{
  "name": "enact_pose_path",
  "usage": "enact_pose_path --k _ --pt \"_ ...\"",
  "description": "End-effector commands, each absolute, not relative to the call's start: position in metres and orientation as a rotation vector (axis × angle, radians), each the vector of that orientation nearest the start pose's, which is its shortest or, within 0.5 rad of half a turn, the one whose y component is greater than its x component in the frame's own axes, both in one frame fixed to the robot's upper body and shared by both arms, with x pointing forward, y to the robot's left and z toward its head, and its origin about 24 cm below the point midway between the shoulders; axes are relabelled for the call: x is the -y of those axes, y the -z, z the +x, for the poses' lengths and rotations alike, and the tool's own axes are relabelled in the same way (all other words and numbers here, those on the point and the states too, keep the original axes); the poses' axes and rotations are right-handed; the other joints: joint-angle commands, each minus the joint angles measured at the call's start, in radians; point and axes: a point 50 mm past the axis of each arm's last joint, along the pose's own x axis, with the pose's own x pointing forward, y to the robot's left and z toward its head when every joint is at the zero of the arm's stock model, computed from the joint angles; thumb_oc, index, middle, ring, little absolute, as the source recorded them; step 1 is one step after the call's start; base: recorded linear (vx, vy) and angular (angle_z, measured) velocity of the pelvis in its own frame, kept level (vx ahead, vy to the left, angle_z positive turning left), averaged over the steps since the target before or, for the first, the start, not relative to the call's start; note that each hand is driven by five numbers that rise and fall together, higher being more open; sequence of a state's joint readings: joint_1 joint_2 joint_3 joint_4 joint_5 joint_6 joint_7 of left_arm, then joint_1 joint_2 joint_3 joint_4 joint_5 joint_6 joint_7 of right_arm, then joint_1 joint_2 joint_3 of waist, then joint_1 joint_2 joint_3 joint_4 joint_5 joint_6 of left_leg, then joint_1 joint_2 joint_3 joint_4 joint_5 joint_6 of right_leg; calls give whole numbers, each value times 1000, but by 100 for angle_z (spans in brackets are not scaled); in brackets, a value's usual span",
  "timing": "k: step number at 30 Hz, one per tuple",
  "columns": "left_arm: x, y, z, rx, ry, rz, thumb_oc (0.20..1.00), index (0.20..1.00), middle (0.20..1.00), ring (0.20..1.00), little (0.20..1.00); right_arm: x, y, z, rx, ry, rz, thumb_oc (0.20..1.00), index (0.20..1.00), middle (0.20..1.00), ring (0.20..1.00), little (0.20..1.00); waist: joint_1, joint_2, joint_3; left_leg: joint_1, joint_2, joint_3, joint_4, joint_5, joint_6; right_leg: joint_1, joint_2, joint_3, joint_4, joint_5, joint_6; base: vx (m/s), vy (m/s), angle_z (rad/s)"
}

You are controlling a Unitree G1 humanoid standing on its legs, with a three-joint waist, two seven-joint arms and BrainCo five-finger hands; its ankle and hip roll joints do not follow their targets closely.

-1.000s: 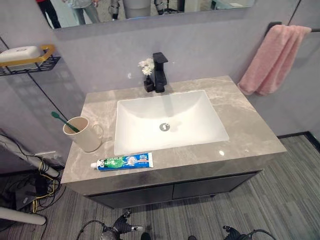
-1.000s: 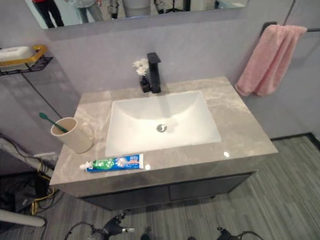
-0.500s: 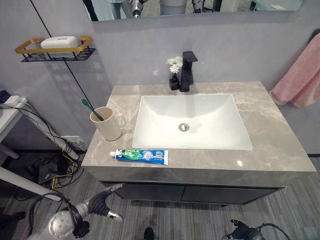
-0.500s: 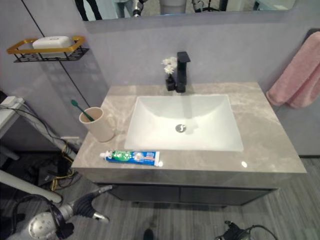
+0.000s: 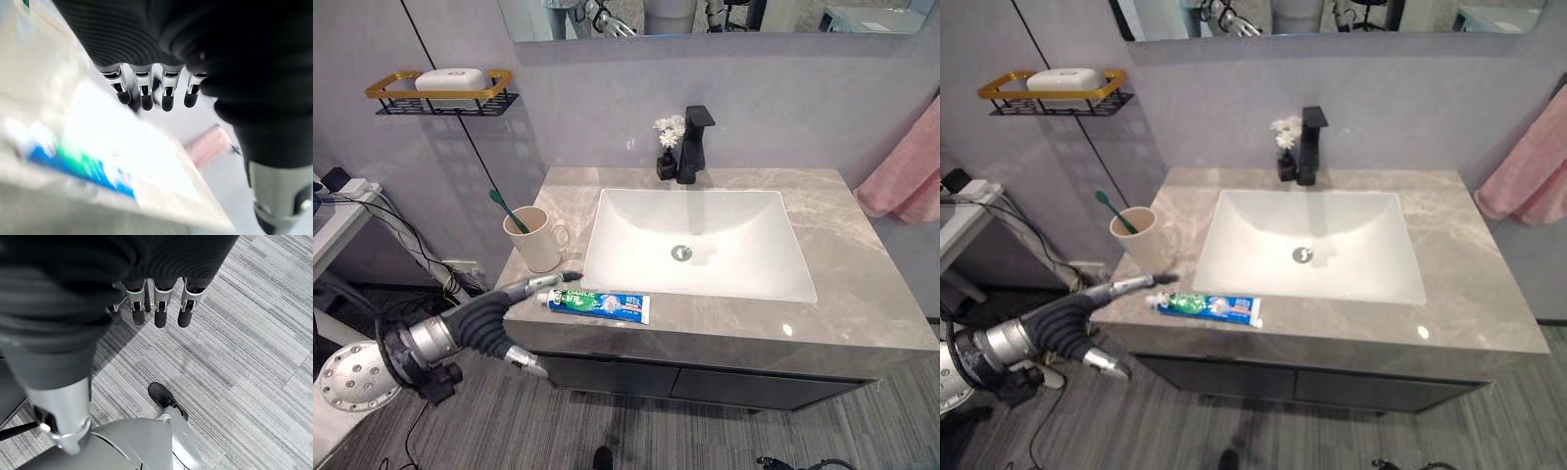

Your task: Put brush and paste in cup on sink, flatten towel.

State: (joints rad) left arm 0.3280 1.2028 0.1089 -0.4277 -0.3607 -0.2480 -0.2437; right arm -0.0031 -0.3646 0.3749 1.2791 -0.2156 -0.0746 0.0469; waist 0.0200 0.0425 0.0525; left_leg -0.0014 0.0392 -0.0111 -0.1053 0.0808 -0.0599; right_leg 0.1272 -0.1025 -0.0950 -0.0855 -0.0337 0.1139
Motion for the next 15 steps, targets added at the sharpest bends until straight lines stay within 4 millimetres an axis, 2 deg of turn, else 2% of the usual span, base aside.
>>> enact_pose_path --k 1,3,7,15 --pt "-254 -181 208 302 445 931 1000 1000 1000 1000 1000 259 153 94 -1215 -305 -703 1000 1000 1000 1000 1000 -13 -25 9 5 96 54 18 -36 -58 -77 -102 24 -2 124 73 -8 36 -15" --pt "-262 -175 212 274 401 984 1000 1000 1000 1000 1000 260 152 97 -1209 -294 -700 1000 1000 1000 1000 1000 -17 -25 16 7 94 71 18 -40 -56 -92 -106 43 -2 130 77 -20 40 -21" --pt "-288 -147 219 151 287 918 1000 1000 1000 1000 1000 260 152 97 -1206 -266 -679 1000 1000 1000 1000 1000 -30 -30 26 11 90 100 18 -45 -53 -112 -111 69 -2 139 79 -15 26 -28" --pt "-289 -128 223 91 280 896 1000 1000 1000 1000 1000 259 156 84 -1243 -262 -651 1000 1000 1000 1000 1000 -54 -35 35 11 82 126 18 -57 -45 -138 -120 95 -2 147 90 1 33 -14"
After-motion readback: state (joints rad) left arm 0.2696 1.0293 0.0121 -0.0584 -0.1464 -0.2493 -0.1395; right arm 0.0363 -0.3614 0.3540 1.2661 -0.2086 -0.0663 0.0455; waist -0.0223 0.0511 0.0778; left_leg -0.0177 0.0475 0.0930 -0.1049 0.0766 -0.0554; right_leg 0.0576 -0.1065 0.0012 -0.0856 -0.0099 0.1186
